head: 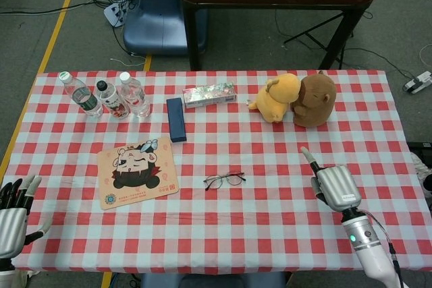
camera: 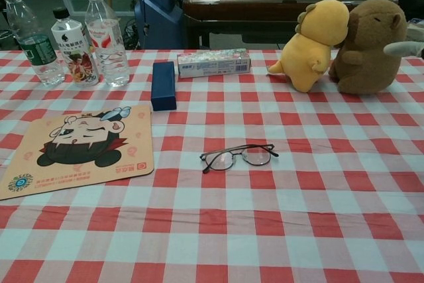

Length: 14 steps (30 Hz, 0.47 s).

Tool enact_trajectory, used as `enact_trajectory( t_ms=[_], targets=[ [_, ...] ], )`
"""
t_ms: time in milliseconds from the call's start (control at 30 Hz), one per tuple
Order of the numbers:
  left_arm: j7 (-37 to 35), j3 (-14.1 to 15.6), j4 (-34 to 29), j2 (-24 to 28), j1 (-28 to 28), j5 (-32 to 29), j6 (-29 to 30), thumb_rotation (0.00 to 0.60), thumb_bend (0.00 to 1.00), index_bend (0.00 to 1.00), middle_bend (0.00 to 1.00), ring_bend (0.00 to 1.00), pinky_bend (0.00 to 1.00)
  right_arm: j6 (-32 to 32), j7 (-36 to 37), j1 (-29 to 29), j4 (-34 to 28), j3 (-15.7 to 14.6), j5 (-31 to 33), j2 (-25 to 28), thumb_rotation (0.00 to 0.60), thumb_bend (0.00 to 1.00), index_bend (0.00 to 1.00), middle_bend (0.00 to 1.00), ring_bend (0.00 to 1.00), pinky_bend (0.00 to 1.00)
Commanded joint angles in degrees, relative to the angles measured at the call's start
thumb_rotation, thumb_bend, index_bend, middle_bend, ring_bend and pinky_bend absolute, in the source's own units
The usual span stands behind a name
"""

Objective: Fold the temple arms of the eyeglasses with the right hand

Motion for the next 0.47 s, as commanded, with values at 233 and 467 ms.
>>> enact_trajectory(
  t_ms=[233, 467],
  targets=[
    [0.75, 0.14, -1.08, 0.18, -0.18, 0.62, 0.23, 0.600, 0.25, 0.00, 0.00, 0.00, 0.00, 7.71, 5.90, -7.34, 3.23, -1.85, -5.95, 2.18, 0.600, 0.39, 0.00, 0.18, 0.16, 0.31],
    [0.99, 0.30, -1.72, 0.46, 0.01, 0.88, 0.67, 0.600, 0.25, 0.00, 0.00, 0.00, 0.00, 9.85, 7.74, -10.63, 3.83, -1.67, -7.12, 3.05, 0.600, 0.37, 0.00, 0.14, 0.11, 0.24]
  ],
)
